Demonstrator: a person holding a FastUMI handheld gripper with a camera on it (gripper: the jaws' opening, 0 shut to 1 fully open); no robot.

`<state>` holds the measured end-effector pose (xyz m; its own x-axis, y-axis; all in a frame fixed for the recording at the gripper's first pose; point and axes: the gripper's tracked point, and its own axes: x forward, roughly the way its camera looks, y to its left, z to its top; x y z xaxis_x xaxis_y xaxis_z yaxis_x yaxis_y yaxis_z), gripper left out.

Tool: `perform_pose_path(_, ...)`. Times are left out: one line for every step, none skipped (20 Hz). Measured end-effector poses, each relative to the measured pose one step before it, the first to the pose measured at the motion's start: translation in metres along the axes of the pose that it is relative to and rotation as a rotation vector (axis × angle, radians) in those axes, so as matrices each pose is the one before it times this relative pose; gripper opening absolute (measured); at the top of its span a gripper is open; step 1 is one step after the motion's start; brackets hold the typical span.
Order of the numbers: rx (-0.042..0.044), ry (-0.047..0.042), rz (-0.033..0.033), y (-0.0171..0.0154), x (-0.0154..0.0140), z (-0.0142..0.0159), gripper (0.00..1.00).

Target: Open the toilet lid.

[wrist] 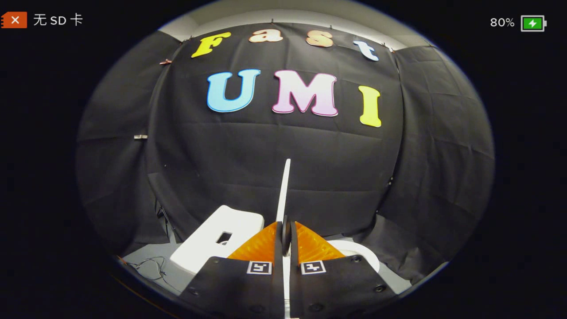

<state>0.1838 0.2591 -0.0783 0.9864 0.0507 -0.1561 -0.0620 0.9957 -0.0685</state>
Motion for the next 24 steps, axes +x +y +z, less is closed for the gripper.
perform_pose_path(-0.00969,-0.00346,0.00851,0.00687,-0.00038,-0.00003,0.09)
perform_pose_path(-0.00959,-0.00344,0.00682,0.00617,-0.00078,0.00005,0.09)
perform_pose_path(-0.01301,-0.00272,0.00763,0.00669,-0.00052,0.00008,0.09)
perform_pose_path(-0.01207,-0.00392,0.00743,0.00686,-0.00092,-0.00029,0.09)
perform_pose_path(-0.01111,-0.00126,0.00727,0.00679,-0.00195,-0.00181,0.09)
perform_pose_path(-0.01150,-0.00169,0.01091,0.00788,-0.00115,-0.00010,0.09)
perform_pose_path(-0.01494,-0.00015,0.00972,0.00690,-0.00015,-0.00042,0.09)
perform_pose_path(-0.01430,-0.00153,0.00923,0.00720,0.00091,-0.00029,0.09)
perform_pose_path(-0.01528,-0.00311,0.00693,0.00752,0.00124,0.00215,0.09)
perform_pose_path(-0.01258,-0.00284,0.00653,0.00701,0.00046,0.00053,0.09)
perform_pose_path(-0.00667,-0.00266,0.00795,0.00706,0.00003,-0.00004,0.09)
perform_pose_path(-0.00548,-0.00181,0.00976,0.00809,0.00080,-0.00031,0.09)
perform_pose_path(-0.00930,0.00063,0.01017,0.00770,0.00104,0.00060,0.09)
perform_pose_path(-0.01827,-0.00434,0.00414,0.00594,0.00081,-0.00004,0.09)
perform_pose_path(-0.01425,-0.00288,0.00070,0.00468,-0.00066,0.00073,0.10)
perform_pose_path(-0.00300,-0.00203,0.00234,0.00392,0.00051,0.00026,0.10)
perform_pose_path(-0.00280,-0.00127,-0.00035,0.00274,0.00137,-0.00106,0.09)
perform_pose_path(-0.00888,0.00127,-0.00147,0.00220,-0.00008,0.00116,0.09)
perform_pose_path(-0.01120,-0.00018,0.00093,0.00152,0.00016,-0.00023,0.10)
perform_pose_path(-0.01308,0.00001,-0.00465,-0.00057,0.00006,-0.00009,0.10)
perform_pose_path(-0.01131,-0.00362,-0.01589,-0.00407,-0.00100,-0.00009,0.10)
perform_pose_path(-0.00278,-0.00222,-0.02001,-0.00568,-0.00066,-0.00035,0.10)
perform_pose_path(0.00790,-0.00540,-0.00433,-0.00145,-0.00083,0.00117,0.09)
perform_pose_path(0.01094,-0.01380,0.00596,-0.00110,-0.00018,0.00280,0.12)
